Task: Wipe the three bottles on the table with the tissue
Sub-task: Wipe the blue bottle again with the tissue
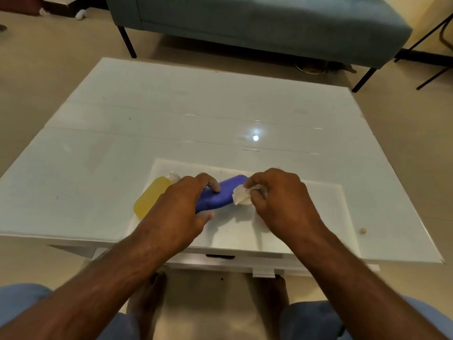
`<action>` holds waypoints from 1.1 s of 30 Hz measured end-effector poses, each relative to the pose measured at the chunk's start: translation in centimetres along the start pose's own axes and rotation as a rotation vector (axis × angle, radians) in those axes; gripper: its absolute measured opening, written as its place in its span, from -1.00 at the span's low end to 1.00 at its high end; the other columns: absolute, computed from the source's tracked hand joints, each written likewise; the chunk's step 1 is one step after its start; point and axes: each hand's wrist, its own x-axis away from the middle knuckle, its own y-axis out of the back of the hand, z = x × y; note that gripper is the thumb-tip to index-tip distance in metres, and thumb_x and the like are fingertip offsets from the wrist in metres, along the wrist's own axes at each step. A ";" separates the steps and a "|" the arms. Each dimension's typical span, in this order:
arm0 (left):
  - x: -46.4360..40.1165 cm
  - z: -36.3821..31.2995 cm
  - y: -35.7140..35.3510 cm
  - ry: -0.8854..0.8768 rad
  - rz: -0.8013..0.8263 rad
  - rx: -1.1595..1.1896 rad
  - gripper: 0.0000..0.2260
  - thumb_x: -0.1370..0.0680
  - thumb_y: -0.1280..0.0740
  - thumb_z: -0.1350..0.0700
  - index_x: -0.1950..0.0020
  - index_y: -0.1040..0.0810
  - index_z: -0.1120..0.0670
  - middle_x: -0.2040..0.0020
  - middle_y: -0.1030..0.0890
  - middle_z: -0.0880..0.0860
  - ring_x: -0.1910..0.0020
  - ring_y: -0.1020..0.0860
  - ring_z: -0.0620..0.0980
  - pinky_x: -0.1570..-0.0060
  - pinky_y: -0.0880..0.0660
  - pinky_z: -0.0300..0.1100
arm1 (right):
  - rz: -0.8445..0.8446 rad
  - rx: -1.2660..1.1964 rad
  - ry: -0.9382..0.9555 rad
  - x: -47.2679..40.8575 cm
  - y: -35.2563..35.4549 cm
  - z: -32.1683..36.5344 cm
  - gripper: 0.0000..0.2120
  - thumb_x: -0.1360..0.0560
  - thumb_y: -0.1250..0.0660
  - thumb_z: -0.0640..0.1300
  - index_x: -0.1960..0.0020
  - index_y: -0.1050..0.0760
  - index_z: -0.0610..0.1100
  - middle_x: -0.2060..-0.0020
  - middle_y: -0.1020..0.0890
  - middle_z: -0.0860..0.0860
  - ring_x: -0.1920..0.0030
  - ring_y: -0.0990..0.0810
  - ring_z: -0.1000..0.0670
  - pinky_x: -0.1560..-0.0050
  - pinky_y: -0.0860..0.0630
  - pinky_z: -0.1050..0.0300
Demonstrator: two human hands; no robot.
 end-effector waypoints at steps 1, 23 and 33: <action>0.0 0.1 -0.1 -0.002 0.016 0.027 -0.65 -0.48 -0.51 0.00 -0.16 -0.46 -0.24 -0.14 -0.53 -0.18 0.05 -0.51 -0.17 0.12 -0.38 -0.40 | 0.006 -0.026 0.006 0.2 0.0 0.3 -0.76 -0.63 -0.36 -0.14 -0.27 -0.66 0.00 -0.18 -0.66 0.00 -0.15 -0.61 -0.01 -0.12 -0.41 0.22; -0.4 0.6 -0.5 0.028 0.168 -0.259 -0.40 -0.52 -0.46 -0.03 -0.51 -0.30 -0.20 -0.27 -0.57 -0.07 -0.12 -0.56 -0.07 -0.15 -0.51 -0.17 | 0.045 0.195 0.104 -0.1 -0.9 0.7 -0.76 -0.60 -0.43 -0.09 -0.26 -0.66 0.04 -0.22 -0.61 0.03 -0.21 -0.58 -0.05 -0.20 -0.46 0.16; -0.8 0.7 -0.5 0.130 0.156 -0.229 -0.55 -0.45 -0.52 -0.10 -0.29 -0.51 -0.07 -0.13 -0.63 -0.05 0.00 -0.59 -0.07 -0.09 -0.57 -0.15 | 0.122 0.145 0.250 0.5 -2.0 1.6 -0.83 -0.62 -0.38 -0.14 -0.17 -0.70 -0.02 -0.15 -0.65 0.00 -0.15 -0.61 -0.07 -0.27 -0.51 -0.03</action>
